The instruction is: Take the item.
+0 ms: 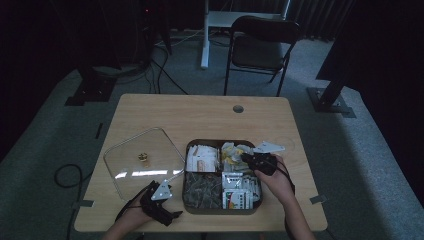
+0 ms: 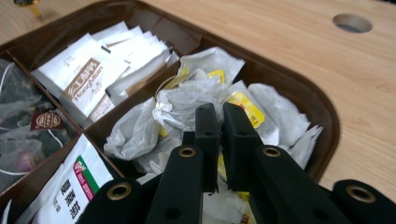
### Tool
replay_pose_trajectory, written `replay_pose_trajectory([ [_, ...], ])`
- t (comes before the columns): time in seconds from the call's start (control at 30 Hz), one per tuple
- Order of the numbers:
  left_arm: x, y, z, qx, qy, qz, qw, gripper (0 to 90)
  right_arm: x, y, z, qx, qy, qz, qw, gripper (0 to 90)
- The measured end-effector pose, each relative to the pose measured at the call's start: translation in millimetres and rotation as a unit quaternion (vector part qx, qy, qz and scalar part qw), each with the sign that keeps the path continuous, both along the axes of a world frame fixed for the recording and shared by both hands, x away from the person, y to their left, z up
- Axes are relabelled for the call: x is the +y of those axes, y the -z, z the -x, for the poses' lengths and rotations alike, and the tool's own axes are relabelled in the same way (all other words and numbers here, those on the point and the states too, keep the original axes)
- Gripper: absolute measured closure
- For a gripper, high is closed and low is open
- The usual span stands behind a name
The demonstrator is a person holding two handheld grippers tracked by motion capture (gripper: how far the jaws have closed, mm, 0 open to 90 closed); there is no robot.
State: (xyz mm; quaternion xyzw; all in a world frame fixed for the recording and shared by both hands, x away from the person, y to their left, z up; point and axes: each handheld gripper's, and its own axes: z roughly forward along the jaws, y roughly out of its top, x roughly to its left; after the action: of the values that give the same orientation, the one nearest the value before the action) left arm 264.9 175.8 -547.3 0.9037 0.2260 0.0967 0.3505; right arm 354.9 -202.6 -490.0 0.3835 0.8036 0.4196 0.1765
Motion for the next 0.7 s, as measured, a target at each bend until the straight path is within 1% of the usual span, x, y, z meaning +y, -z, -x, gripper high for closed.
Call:
replay_pose_trajectory([
  [0.1,0.0,0.0,0.0,0.0,0.0,0.0,1.0,0.4,-2.2,-4.8,0.9,-0.002,0.001,-0.01,1.0,85.8],
  [0.2,0.0,-0.1,0.0,0.0,0.0,-0.001,1.0,0.4,-3.3,-8.4,1.6,-0.006,0.002,-0.015,0.9999,86.1],
  [0.23,0.1,-0.1,0.0,0.0,0.0,-0.001,1.0,0.4,-3.6,-10.0,2.1,-0.008,0.002,-0.013,0.9999,86.2],
  [0.37,0.0,0.0,0.0,0.0,0.0,0.0,1.0,0.4,-5.7,-14.6,3.6,-0.014,0.004,-0.026,0.9996,86.3],
  [0.4,0.0,0.0,0.0,0.0,0.0,0.0,1.0,0.4,-5.7,-14.6,3.6,-0.014,0.004,-0.026,0.9996,86.3],
  [0.43,0.0,0.0,0.0,0.0,0.0,0.0,1.0,0.4,-6.4,-15.6,3.8,-0.018,0.006,-0.03,0.9994,86.3],
  [0.47,0.0,0.1,0.0,0.0,0.0,0.0,1.0,0.4,-8.1,-18.1,4.7,-0.026,0.011,-0.035,0.999,86.2],
  [0.63,0.0,0.1,0.0,0.0,0.0,0.0,1.0,0.4,-12.1,-22.0,5.6,-0.032,0.023,-0.048,0.9981,86.2],
  [0.67,0.0,0.0,-0.1,-0.001,0.0,0.0,1.0,0.4,-12.8,-22.8,5.8,-0.036,0.025,-0.051,0.9977,86.2],
  [0.7,0.0,0.0,-0.1,-0.001,0.0,0.0,1.0,0.4,-13.5,-23.8,6.2,-0.037,0.027,-0.057,0.9973,86.2],
])
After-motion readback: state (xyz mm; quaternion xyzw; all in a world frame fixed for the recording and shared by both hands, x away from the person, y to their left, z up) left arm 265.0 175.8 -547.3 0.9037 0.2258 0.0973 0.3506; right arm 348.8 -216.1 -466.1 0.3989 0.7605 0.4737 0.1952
